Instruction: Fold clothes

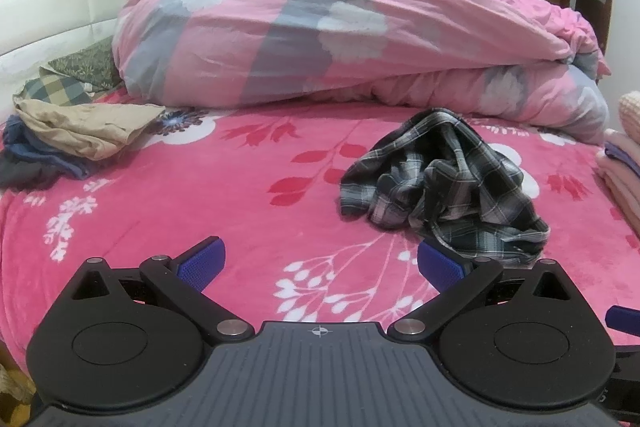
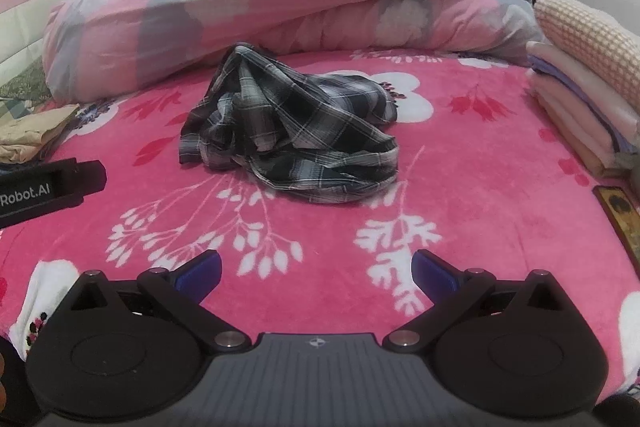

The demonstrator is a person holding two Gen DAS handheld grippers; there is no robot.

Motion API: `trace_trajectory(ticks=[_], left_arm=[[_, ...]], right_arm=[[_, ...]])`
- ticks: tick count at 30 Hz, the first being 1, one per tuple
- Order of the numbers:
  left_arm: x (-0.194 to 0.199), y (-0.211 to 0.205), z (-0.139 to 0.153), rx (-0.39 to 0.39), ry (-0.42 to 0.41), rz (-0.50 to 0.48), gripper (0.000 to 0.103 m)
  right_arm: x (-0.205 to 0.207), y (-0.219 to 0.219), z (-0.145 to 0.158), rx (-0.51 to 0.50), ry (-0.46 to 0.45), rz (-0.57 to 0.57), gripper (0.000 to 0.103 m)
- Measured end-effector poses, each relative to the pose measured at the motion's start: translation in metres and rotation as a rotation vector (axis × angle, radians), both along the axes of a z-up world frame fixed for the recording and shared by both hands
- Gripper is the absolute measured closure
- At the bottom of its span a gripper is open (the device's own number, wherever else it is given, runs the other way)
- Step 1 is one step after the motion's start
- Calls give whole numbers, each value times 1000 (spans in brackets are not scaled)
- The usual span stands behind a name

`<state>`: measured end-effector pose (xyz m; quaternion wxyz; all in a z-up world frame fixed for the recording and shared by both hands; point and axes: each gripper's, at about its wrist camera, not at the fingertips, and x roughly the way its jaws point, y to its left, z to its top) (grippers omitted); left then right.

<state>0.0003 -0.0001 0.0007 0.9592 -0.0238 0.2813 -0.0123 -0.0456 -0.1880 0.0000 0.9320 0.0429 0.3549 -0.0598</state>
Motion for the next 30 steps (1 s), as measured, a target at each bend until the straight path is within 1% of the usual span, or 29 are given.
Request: trace_trajectory(ticks=[7,13,16,19,24,28,30], left_arm=[[3,4,-5,-9,-25,-27,0],[3,-2,-5,35,-74,-26,0],[4,-4,-5,44,-52,-36,0],[5,-2,-8,29,-28,-31,0],[3,0,-6,8,-22,-4,0],[5,-1,-7,12,6,1,0],[3,0,-7,8,6,0,0]], right_arm=[[5,3,0,-7,4,-6,0],[8,2,0,-8,-3,-11,0],[8,1,0,-7,-5,-10,0],[7,1,0,-7,-8,-12,0],[6,0,1,-9,-8,-17,0],[7,-1,1,-4,-4,-24,0],[6,-1,2,-2,-4,-25,0]])
